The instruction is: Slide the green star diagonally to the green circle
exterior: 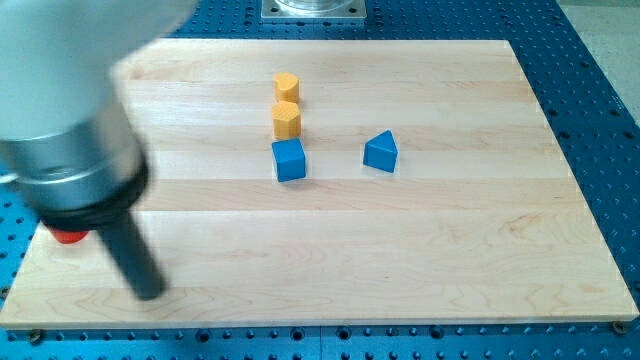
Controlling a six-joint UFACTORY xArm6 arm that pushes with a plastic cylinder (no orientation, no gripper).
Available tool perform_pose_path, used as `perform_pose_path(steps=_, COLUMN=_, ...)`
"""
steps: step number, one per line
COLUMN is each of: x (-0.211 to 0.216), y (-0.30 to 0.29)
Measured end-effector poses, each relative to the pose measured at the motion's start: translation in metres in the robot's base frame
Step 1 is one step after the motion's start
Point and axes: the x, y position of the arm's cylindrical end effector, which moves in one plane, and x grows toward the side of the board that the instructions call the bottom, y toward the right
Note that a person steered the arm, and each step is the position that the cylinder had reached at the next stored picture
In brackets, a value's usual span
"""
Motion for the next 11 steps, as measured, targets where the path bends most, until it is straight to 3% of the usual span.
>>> perform_pose_path(steps=1, x=-0.005, y=-0.077)
perform_pose_path(steps=2, x=-0.046, y=-0.097)
perform_pose_path(steps=7, x=-0.179, y=-0.096)
perform_pose_path(steps=9, x=-0.163, y=0.014)
perform_pose_path(steps=10, x=-0.147, y=0.04)
perform_pose_path(steps=11, x=-0.141, y=0.023)
